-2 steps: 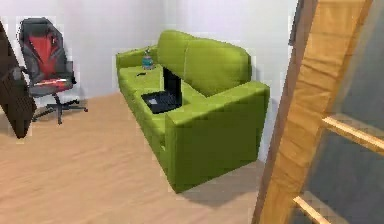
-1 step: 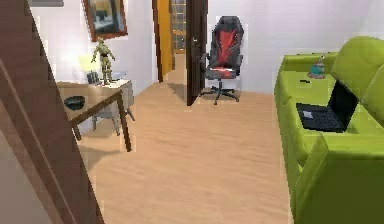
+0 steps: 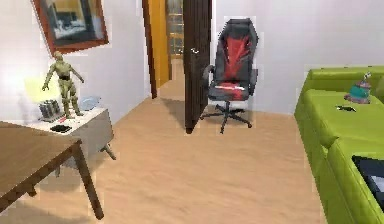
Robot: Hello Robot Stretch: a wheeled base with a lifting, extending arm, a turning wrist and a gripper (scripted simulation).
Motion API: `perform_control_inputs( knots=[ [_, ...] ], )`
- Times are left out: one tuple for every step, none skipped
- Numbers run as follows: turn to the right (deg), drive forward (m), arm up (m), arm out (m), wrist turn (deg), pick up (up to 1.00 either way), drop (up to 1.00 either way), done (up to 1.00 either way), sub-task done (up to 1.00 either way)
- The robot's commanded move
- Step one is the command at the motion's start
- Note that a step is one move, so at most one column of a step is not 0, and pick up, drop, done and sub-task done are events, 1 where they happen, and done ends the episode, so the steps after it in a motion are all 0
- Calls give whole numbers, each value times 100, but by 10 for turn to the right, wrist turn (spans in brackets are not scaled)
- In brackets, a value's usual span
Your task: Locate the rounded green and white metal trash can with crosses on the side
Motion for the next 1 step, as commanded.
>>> perform_control_inputs(
  knots=[
    [-120, 0, 0, 0, 0, 0, 0, 0, 0]
  ],
)
